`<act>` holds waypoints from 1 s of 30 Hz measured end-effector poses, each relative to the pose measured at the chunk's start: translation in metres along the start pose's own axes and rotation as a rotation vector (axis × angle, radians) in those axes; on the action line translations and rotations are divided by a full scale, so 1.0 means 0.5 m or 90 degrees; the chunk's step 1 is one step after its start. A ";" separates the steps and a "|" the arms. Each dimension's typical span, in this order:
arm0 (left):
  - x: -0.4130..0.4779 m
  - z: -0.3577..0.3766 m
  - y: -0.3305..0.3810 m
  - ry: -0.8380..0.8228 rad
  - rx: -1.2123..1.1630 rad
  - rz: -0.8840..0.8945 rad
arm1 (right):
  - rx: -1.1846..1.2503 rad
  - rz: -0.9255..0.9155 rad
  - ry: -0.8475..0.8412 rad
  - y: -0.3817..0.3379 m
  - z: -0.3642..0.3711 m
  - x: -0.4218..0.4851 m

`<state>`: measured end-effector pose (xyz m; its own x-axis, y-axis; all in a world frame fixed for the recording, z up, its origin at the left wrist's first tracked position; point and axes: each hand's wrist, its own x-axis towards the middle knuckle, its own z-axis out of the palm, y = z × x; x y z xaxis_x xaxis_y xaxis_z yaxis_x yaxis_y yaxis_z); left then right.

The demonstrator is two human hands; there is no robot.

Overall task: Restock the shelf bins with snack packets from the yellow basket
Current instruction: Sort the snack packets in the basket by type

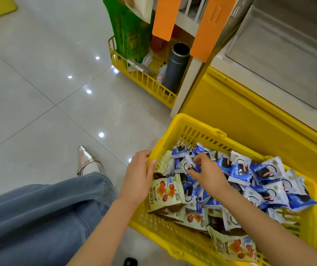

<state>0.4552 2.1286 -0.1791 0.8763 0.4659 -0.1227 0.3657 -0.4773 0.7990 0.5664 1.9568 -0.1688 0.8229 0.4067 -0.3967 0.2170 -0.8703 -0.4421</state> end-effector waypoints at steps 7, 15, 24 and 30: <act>-0.037 -0.008 0.120 -0.143 -0.456 -0.119 | 0.486 -0.020 0.048 -0.076 -0.062 -0.101; -0.064 -0.014 0.103 -0.082 -0.465 -0.142 | 0.247 -0.004 0.093 -0.033 0.059 -0.093; -0.051 -0.056 0.075 -0.033 -0.468 -0.204 | 0.081 0.187 0.004 -0.015 0.167 -0.081; -0.049 -0.048 0.075 -0.025 -0.455 -0.215 | 0.184 0.141 -0.079 -0.007 0.174 -0.071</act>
<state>0.4397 2.1173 -0.1320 0.7690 0.4667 -0.4367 0.3358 0.2864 0.8973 0.4908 1.9694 -0.2230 0.7597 0.2641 -0.5942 -0.1300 -0.8336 -0.5368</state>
